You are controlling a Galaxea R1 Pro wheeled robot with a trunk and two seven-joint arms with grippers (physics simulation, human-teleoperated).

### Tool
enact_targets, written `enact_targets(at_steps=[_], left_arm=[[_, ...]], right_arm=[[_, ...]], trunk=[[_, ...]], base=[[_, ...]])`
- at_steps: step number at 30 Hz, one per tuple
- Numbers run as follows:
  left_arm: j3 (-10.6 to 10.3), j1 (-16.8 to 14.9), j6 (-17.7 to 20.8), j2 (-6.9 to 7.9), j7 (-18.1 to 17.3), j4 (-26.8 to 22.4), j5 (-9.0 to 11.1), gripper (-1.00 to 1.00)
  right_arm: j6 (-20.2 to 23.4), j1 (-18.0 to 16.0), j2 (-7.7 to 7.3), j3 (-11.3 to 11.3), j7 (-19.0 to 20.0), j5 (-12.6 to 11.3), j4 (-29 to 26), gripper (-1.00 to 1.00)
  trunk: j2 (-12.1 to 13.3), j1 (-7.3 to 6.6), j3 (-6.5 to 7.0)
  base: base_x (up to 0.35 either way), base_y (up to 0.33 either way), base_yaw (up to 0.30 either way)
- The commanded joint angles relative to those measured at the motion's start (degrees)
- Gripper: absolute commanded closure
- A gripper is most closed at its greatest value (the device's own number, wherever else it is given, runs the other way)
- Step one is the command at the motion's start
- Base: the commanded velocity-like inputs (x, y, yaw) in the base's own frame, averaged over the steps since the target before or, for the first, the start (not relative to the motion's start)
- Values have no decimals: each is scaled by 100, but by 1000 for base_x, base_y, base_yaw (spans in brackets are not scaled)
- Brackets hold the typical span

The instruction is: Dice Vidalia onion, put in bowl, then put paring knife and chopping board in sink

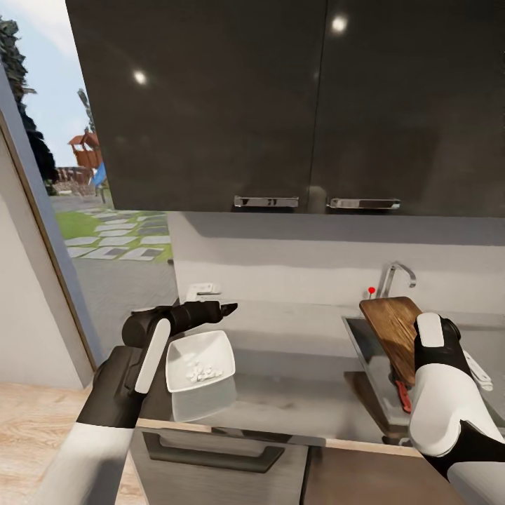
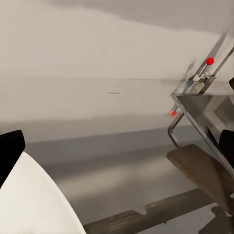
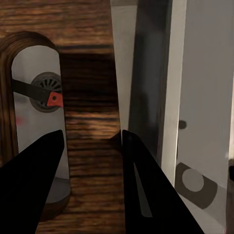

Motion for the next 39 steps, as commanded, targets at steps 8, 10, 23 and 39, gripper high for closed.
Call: enact_targets(at_steps=[8,10,23,39], left_arm=[[5,-2,25,-3,-22,-1,-10,-100],[5,-2,25,-3,-22,-1,-10,-100],[5,-2,25,-3,-22,-1,-10,-100],[5,-2,25,-3,-22,-2,-10,-100]], right_arm=[[51,-1,-3,-2,-21,-16,-7,100],[51,-1,-2,-3,-21,-16,-7,100],[60,-1,-2,-104,-18,-40,-7,100],[61,-1,6,-87,-12,-42,2,100]], trunk=[[-5,2,-3],[-5,2,-3],[-5,2,-3],[-5,2,-3]], base=[[0,0,-24],[0,0,-156],[0,0,-144],[51,0,-40]])
